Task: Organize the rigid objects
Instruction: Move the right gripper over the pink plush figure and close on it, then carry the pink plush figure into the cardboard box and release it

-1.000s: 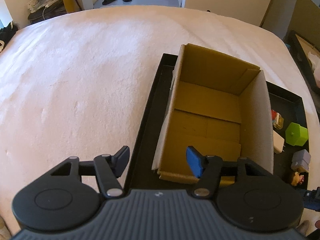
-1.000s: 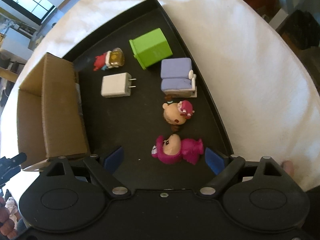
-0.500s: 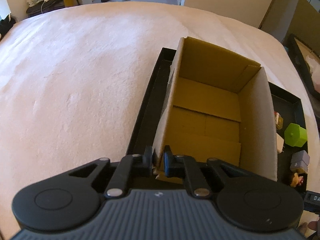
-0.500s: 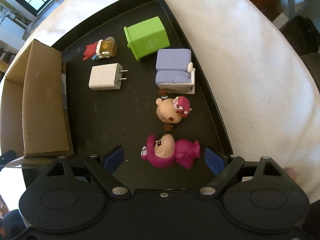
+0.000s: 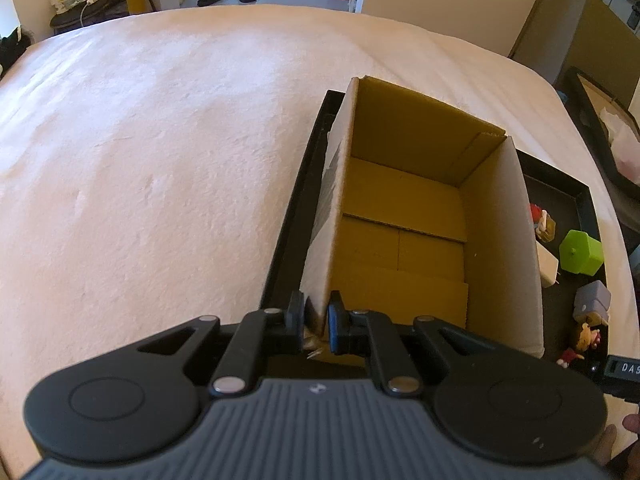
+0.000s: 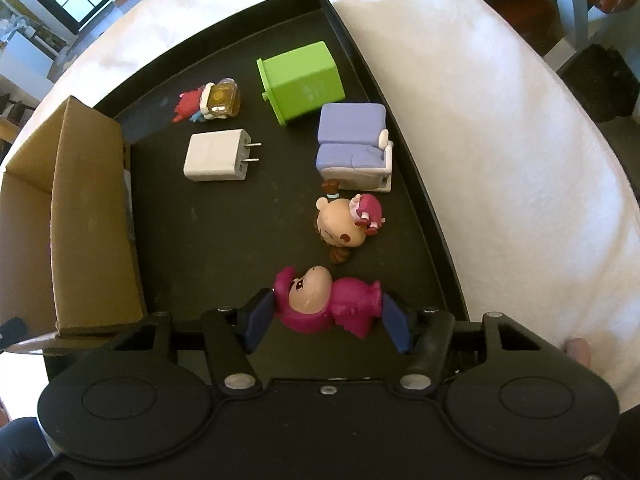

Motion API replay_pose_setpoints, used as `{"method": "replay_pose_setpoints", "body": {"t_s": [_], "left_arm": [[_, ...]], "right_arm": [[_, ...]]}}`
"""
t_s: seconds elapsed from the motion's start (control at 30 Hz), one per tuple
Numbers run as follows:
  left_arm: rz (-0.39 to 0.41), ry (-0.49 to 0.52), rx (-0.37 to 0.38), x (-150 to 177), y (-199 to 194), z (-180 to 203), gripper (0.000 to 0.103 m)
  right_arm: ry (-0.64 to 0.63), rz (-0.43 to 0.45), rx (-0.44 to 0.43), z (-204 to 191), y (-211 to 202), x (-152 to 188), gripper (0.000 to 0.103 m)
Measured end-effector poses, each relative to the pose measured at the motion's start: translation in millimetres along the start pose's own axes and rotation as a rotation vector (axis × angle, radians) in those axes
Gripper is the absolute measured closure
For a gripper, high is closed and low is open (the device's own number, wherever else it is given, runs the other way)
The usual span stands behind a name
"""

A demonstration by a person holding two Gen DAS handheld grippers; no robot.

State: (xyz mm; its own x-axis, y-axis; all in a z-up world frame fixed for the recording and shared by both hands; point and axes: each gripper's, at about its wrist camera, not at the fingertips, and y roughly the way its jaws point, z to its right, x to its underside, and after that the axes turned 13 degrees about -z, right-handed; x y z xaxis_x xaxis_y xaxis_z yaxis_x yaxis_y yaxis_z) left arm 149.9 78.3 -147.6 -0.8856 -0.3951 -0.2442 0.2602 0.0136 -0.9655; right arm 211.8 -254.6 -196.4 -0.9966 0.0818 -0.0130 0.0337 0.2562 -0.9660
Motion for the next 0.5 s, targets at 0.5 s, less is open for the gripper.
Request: {"method": "replay_pose_setpoints", "body": {"t_s": [0.5], "left_arm": [[0.048,0.025,0.041,11,-6,-9,0.091]], "right_arm": [[-0.007,0.072,-0.019,-13,-31,13,0.045]]}}
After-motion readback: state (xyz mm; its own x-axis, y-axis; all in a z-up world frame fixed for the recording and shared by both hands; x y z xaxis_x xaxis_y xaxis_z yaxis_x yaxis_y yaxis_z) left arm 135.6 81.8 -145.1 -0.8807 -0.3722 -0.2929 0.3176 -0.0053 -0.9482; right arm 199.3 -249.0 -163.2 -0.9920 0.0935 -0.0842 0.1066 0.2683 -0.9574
